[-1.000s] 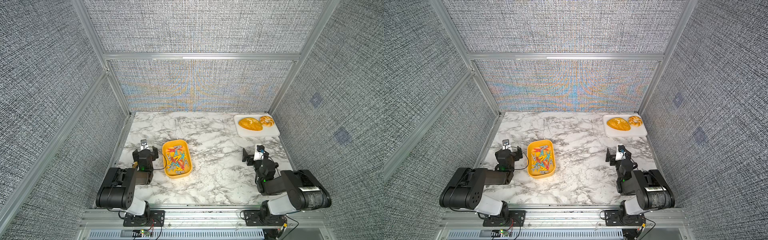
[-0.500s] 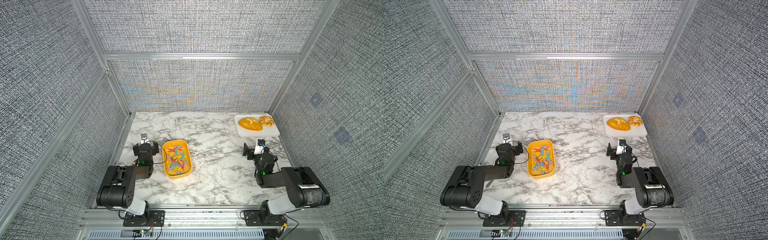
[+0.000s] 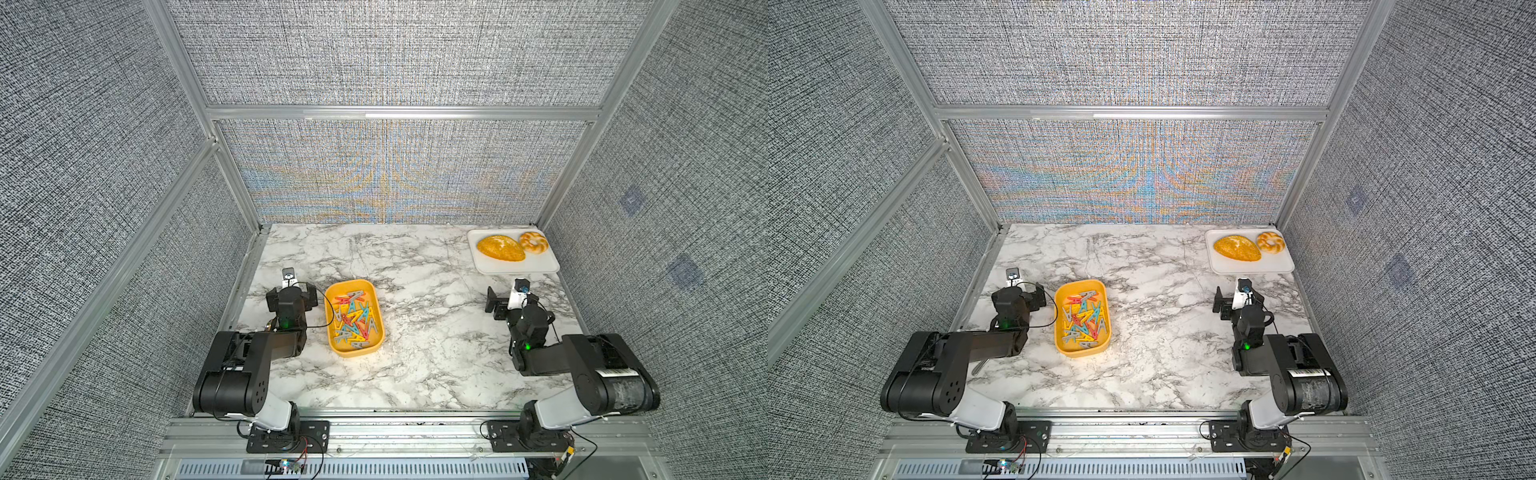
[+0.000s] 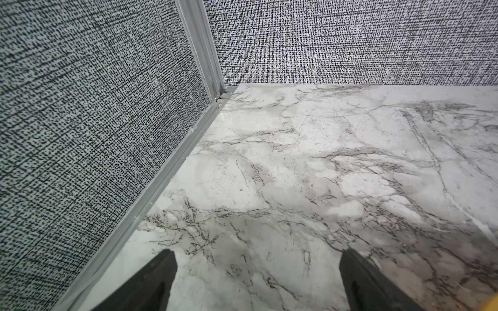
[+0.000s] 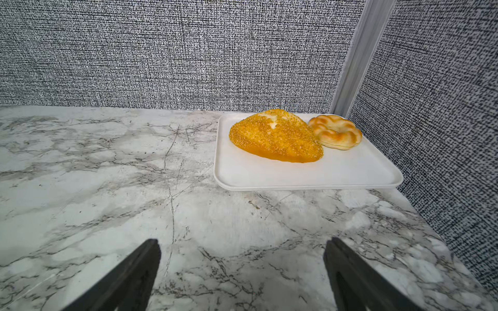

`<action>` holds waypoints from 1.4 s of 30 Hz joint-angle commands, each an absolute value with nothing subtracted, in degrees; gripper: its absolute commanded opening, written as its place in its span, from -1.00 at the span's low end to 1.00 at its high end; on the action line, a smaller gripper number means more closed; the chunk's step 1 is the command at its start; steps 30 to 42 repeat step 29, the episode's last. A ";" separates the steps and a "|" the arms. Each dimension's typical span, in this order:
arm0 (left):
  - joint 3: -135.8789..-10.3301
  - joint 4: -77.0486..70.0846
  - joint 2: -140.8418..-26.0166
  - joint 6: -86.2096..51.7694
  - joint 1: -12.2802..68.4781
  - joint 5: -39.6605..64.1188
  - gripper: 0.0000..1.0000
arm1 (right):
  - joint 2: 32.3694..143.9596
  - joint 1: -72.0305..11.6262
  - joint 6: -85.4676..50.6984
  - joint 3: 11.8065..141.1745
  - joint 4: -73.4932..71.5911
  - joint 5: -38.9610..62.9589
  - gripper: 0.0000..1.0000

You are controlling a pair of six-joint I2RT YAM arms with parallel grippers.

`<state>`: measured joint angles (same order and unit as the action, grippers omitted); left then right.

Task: Put the clothespins into the storage box
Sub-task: Reset both arms

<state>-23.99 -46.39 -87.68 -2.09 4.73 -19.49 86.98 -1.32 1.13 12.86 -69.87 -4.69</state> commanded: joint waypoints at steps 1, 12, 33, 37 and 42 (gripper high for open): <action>-24.26 -46.33 -87.90 -2.11 4.66 -19.47 0.98 | 87.01 -1.36 0.54 13.02 -70.66 -5.19 0.98; -19.27 -54.46 -86.76 -2.77 4.63 -20.40 0.98 | 86.58 -1.32 0.40 11.12 -73.54 -5.76 0.98; -24.30 -46.23 -87.96 -2.64 4.59 -19.97 0.98 | 87.37 -1.05 0.09 13.86 -69.61 -5.45 0.98; -24.30 -46.23 -87.96 -2.64 4.59 -19.97 0.98 | 87.37 -1.05 0.09 13.86 -69.61 -5.45 0.98; -24.30 -46.23 -87.96 -2.64 4.59 -19.97 0.98 | 87.37 -1.05 0.09 13.86 -69.61 -5.45 0.98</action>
